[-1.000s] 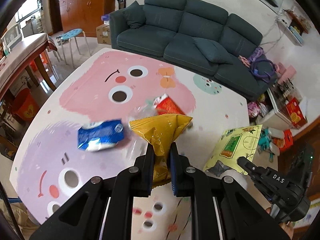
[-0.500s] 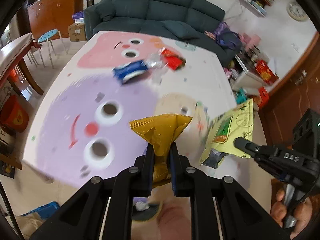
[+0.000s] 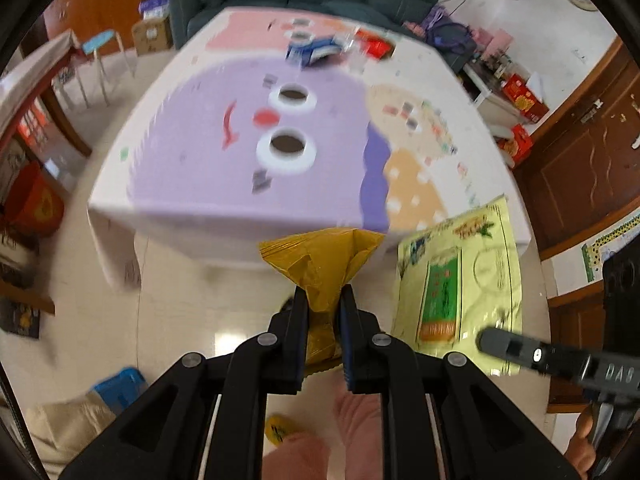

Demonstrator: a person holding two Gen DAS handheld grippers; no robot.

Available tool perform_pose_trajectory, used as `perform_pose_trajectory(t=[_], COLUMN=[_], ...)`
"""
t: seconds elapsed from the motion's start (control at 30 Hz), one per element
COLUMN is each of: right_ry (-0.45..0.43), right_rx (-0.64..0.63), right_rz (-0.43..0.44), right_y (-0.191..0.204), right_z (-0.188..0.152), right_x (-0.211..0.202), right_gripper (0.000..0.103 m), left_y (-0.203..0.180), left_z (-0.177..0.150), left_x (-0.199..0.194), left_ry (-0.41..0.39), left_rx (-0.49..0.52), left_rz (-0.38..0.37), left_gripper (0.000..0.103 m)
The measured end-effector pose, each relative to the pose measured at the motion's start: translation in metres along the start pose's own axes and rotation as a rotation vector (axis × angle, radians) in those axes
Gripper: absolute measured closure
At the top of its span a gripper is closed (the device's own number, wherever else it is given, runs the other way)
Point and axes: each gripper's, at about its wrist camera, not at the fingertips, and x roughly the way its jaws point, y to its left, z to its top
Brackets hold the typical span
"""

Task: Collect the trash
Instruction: 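Lift both packets and carry them down over the black bin, then open both grippers to drop the packets into the bin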

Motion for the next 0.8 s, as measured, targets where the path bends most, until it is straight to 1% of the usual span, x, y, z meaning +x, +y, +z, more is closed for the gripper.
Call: perform_pose_trajectory(t=[0.17, 0.3, 0.43, 0.57, 0.7, 0.8], right_ry=[0.094, 0.169, 0.254, 0.306, 0.362, 0.393], right_rx=[0.073, 0.144, 0.205, 0.247, 0.290, 0.294], right_rz=[-0.039, -0.065, -0.120, -0.172, -0.224, -0.280], right_y=[-0.035, -0.079, -0.141, -0.197, -0.252, -0.284], right_z=[-0.030, -0.037, -0.034, -0.027, -0.020, -0.015], right_x=[0.028, 0.065, 0.122, 0.176, 0.226, 0.256], right_gripper=[0.102, 0.102, 0.102, 0.102, 0.102, 0.102], left_y=[0.001, -0.004, -0.003, 0.003, 0.007, 0.006], left_z=[-0.032, -0.051, -0.069, -0.082, -0.092, -0.097], left_x=[0.034, 0.077, 0.142, 0.211, 0.278, 0.321], left_ry=[0.072, 0.116, 0.171, 0.217, 0.264, 0.296], left_rx=[-0.004, 0.009, 0.000, -0.022, -0.026, -0.023], left_rz=[0.016, 0.027, 0.027, 0.020, 0.038, 0.052], left_gripper=[0.091, 0.091, 0.091, 0.090, 0.089, 0.087])
